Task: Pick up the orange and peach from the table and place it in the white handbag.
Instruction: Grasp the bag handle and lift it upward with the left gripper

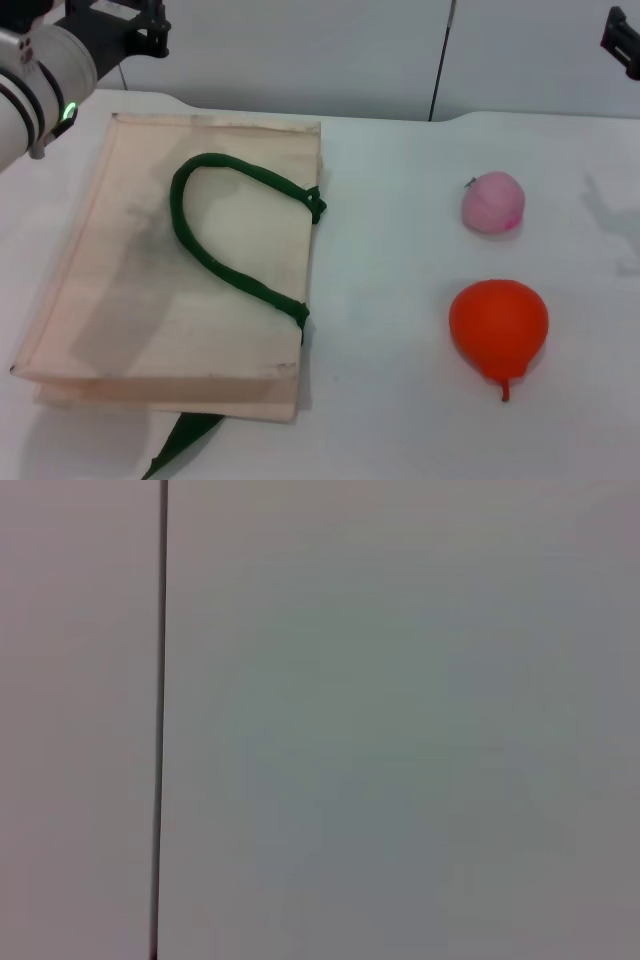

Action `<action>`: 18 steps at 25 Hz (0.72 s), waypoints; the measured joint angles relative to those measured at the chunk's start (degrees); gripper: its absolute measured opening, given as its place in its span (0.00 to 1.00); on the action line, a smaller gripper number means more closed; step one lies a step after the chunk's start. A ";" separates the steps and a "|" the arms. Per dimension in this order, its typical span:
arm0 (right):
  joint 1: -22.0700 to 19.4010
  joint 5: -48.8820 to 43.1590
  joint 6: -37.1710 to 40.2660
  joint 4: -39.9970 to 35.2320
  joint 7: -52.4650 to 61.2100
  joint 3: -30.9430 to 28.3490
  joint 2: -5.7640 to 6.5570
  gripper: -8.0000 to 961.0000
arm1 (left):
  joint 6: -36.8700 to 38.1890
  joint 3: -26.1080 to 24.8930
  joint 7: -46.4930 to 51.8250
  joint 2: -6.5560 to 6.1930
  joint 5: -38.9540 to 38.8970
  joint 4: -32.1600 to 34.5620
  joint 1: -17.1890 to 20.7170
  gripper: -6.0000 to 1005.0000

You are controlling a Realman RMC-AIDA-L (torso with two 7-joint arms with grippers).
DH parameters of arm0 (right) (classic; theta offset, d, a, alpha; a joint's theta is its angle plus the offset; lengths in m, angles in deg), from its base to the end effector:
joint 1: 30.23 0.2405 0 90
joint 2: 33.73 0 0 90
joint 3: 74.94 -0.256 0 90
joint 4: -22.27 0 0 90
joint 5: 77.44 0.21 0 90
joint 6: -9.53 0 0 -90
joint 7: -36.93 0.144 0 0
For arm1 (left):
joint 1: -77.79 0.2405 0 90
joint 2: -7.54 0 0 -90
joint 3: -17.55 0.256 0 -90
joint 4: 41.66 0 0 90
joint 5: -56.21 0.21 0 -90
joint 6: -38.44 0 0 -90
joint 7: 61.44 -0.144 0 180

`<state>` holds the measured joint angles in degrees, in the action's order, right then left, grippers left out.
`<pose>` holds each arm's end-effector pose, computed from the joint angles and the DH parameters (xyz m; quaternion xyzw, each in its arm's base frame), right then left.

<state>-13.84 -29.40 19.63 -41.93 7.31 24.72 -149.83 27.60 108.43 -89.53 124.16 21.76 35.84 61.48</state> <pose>0.2332 0.4049 0.0350 -0.7186 0.2599 0.2199 0.6064 -0.1999 0.4107 0.0636 -0.7676 -0.2149 -0.1621 0.5816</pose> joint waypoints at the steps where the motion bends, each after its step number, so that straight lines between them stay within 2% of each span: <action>1: 0.03 0.03 0.00 0.06 0.00 0.00 0.00 0.91 | 0.00 0.00 0.00 0.00 0.00 0.00 0.00 0.10; 10: -0.14 -0.12 1.79 -0.43 0.00 0.22 -0.10 0.91 | 7.97 2.05 -0.19 0.12 1.29 0.00 1.75 0.11; 18: -0.31 -0.08 3.07 -0.50 0.00 0.62 -0.19 0.91 | 9.10 2.46 -0.38 0.10 1.32 0.40 2.39 0.11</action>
<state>-14.15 -29.48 22.70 -42.42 7.31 25.33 -150.02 36.69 110.89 -89.91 124.26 23.08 36.24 63.88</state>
